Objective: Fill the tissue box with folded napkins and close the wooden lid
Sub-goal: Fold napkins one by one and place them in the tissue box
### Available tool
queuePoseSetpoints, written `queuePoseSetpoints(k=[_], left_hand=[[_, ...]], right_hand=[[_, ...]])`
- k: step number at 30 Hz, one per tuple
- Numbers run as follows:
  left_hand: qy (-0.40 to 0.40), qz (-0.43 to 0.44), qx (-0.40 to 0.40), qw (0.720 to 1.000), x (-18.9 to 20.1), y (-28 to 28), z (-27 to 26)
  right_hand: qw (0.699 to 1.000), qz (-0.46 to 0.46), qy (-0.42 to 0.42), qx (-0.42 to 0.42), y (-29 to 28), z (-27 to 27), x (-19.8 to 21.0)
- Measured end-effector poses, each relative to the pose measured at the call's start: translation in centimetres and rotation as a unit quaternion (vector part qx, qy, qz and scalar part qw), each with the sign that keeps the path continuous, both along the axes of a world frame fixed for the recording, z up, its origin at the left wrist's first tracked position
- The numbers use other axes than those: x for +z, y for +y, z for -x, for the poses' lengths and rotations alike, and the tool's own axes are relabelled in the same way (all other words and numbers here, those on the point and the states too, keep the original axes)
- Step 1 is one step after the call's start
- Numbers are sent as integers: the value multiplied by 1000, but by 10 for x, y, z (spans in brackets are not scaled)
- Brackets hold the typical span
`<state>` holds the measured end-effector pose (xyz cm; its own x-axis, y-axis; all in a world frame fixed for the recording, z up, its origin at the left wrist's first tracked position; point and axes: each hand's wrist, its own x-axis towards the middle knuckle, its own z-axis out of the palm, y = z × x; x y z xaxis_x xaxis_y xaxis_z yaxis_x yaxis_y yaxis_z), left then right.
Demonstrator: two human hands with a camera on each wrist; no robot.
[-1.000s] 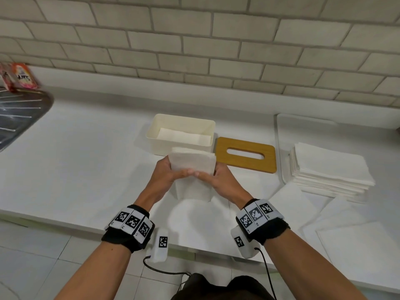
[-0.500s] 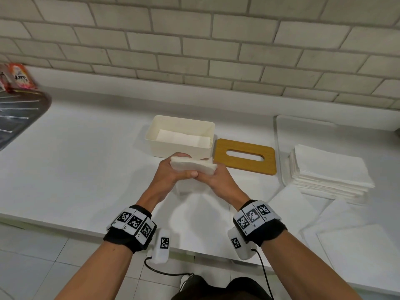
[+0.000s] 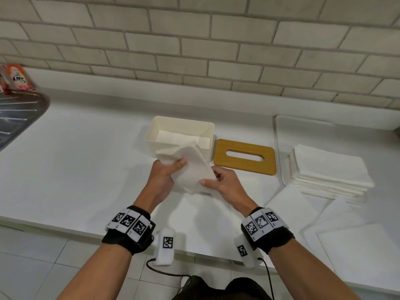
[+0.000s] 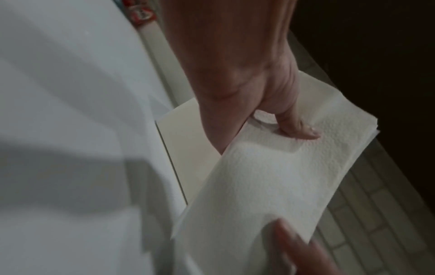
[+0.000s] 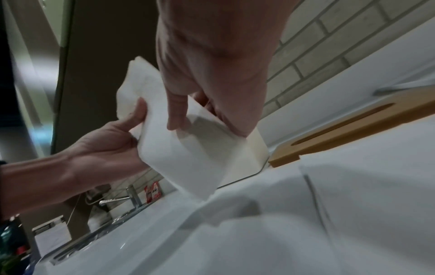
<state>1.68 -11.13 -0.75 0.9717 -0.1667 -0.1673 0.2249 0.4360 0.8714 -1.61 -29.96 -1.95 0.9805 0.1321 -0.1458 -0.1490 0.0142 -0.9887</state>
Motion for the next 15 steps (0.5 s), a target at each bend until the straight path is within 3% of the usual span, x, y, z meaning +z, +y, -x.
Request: queuePoseSetpoints(k=[5, 8, 11, 13, 15], left_hand=[[9, 194, -27, 981, 7, -4, -7], [25, 224, -21, 974, 4, -9, -5], [17, 131, 15, 991, -4, 4, -6], [21, -14, 30, 999, -8, 18, -5], [9, -159, 9, 987, -14, 27, -3]], right_hand=[[994, -102, 20, -46, -17, 3, 5], [985, -149, 43, -73, -14, 2, 4], [990, -103, 36, -93, -23, 1, 5], [994, -46, 25, -94, -33, -1, 5], [997, 12, 13, -70, -35, -2, 2]])
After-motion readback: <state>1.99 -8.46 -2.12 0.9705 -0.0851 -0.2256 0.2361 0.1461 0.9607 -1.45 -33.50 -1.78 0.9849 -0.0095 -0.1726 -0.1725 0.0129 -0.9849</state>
